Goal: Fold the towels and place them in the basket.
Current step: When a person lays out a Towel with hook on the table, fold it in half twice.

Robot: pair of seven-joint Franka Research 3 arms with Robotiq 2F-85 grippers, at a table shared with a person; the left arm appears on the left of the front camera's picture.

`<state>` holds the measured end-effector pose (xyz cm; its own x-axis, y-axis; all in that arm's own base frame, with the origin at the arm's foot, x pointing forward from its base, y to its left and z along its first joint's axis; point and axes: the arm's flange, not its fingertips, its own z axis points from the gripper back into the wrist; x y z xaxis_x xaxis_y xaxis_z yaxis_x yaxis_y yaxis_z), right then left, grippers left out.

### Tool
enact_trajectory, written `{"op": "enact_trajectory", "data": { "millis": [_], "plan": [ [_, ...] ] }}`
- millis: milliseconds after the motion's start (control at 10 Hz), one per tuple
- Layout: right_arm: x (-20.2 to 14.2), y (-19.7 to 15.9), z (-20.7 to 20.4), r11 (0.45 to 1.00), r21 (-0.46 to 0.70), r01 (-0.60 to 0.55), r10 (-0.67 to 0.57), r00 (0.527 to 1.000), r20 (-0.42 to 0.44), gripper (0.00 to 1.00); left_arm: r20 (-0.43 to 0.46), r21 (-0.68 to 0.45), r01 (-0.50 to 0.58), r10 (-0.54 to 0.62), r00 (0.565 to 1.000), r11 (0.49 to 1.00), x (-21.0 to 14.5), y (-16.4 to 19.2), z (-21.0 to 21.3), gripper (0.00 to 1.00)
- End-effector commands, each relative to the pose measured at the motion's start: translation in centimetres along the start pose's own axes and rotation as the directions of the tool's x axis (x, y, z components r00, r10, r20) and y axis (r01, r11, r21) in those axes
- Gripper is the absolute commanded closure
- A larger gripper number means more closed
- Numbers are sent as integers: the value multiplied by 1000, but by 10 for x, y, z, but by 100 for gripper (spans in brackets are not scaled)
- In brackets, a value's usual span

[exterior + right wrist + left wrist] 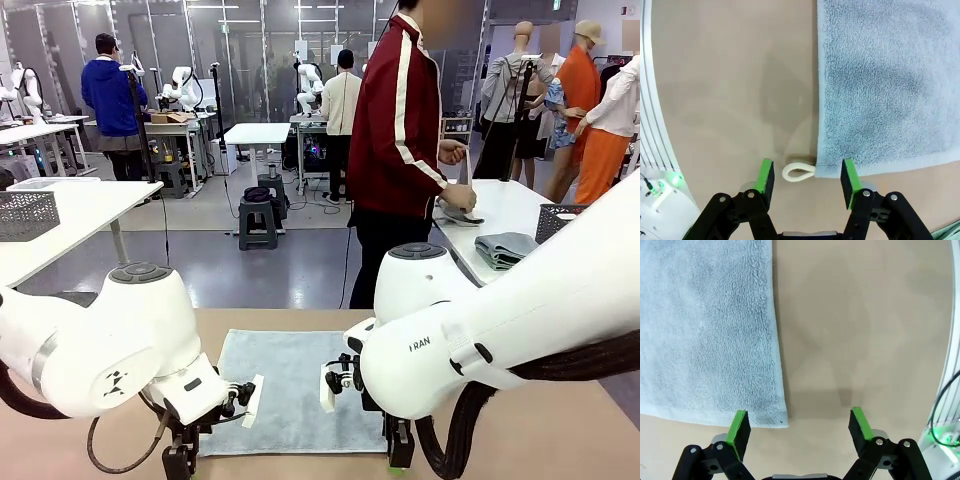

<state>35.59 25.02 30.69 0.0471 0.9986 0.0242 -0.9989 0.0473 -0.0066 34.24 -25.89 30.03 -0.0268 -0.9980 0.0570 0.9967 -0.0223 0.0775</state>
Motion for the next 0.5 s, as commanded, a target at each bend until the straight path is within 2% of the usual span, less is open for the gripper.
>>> {"op": "enact_trajectory", "data": {
  "millis": [0, 400],
  "plan": [
    [-4, -3, -9, 999, -16, -45, 45, 999, 16, 32, 23, 20, 20, -20, 1000, 1000, 0, 1, -2, 0],
    [-8, -4, -13, 997, -46, -61, 61, 998, 8, 32, 21, 26, 36, -36, 999, 999, 1, 1, -5, 0]
  ]
}}
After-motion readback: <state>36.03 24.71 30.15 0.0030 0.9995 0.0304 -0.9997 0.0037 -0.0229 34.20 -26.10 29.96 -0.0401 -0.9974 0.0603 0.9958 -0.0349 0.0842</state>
